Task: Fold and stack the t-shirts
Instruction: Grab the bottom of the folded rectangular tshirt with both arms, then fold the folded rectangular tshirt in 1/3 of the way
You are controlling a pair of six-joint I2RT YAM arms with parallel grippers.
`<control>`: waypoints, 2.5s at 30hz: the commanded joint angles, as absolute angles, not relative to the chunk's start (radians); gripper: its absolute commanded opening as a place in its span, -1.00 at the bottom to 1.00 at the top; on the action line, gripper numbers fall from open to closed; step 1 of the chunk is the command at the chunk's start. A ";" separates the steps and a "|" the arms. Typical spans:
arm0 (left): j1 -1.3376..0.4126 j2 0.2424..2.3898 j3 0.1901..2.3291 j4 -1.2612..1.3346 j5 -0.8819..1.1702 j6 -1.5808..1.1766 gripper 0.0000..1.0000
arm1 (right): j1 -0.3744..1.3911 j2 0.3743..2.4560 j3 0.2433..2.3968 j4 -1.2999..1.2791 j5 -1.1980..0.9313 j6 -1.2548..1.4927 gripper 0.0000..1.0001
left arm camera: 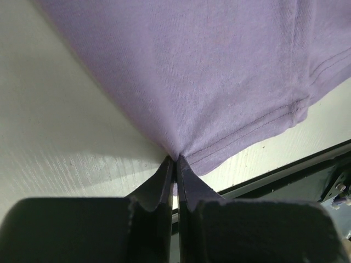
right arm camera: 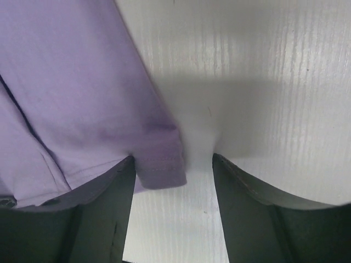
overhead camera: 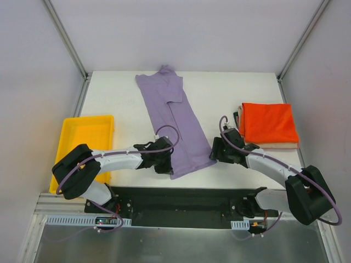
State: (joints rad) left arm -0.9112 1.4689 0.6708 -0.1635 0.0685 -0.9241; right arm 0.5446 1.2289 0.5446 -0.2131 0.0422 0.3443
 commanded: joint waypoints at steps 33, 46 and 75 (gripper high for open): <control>-0.850 1.143 0.695 -0.324 0.012 -0.870 -1.00 | 0.640 1.023 0.632 -0.244 -0.100 0.315 -0.98; -0.559 1.281 0.888 -0.204 -0.002 -0.681 -1.00 | 0.640 1.494 1.092 -0.192 0.077 0.212 -0.98; -0.279 1.785 1.192 -0.124 0.140 -0.623 -0.90 | 0.534 2.045 1.546 -0.080 0.114 0.213 -0.90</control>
State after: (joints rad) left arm -0.2947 1.7683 1.1503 -0.1371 0.1574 -0.6415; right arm 0.5491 2.0144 1.4769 -0.1345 0.1238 0.1978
